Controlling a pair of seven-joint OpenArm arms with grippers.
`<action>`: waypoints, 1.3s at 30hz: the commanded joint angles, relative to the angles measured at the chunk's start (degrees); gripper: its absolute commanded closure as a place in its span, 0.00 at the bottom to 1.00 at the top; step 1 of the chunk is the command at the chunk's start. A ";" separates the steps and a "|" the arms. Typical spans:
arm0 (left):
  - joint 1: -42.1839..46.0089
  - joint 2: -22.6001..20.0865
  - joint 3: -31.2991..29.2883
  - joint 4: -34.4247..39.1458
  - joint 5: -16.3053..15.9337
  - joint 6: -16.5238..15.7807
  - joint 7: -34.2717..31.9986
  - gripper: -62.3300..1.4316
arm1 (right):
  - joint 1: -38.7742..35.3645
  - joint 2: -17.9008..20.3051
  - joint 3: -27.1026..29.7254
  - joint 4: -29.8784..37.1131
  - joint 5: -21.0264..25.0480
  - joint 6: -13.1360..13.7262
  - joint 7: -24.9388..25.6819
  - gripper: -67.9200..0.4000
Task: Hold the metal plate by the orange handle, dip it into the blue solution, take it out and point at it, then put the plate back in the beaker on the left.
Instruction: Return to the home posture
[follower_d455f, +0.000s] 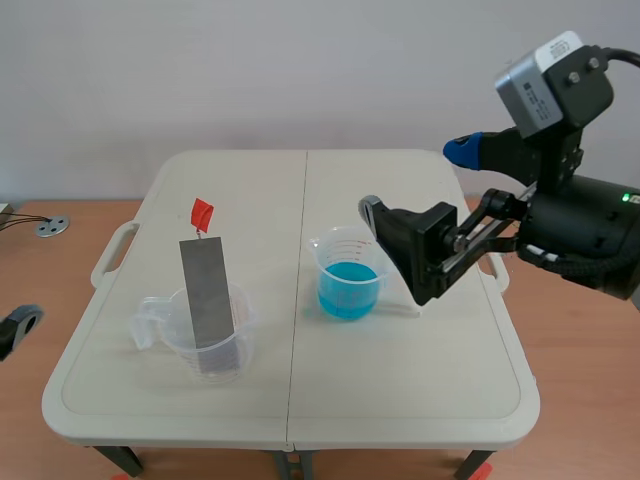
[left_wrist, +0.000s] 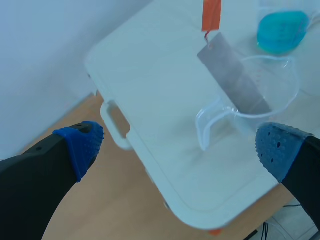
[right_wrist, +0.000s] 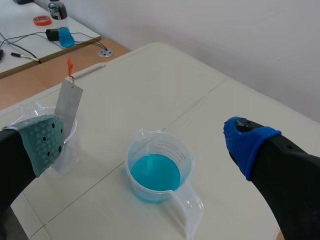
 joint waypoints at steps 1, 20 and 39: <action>-1.29 0.15 1.03 0.68 -0.87 -0.07 -0.37 0.00 | -0.42 0.28 0.76 1.46 0.63 0.63 0.79 0.02; -12.57 -0.37 16.57 0.68 -0.15 -0.96 -0.42 0.00 | -8.63 0.46 4.22 7.63 1.88 0.63 -2.14 0.02; -13.51 -2.89 21.64 0.68 -0.15 -0.55 -0.63 0.00 | -8.63 0.46 4.22 7.63 1.86 0.63 -3.26 0.02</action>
